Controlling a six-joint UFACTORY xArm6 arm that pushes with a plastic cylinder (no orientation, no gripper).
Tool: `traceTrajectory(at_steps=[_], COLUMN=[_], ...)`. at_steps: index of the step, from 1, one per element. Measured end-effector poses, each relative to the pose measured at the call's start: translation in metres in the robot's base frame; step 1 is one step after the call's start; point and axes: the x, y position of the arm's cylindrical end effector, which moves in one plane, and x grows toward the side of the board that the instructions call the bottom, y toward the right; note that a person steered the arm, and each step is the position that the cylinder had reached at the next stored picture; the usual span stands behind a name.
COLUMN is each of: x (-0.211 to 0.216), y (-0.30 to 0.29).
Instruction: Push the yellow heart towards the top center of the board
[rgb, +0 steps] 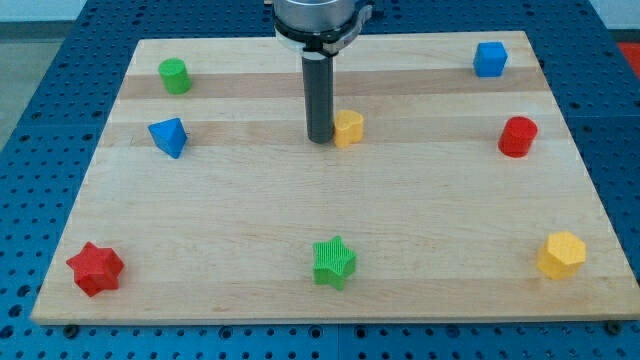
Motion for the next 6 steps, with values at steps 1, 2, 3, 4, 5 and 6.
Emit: traceTrajectory(at_steps=[1,2,3,4,5,6], x=[0.024,0.077,0.057,-0.018,-0.019,-0.022], y=[0.000,0.012,0.051,0.090,0.077,0.063])
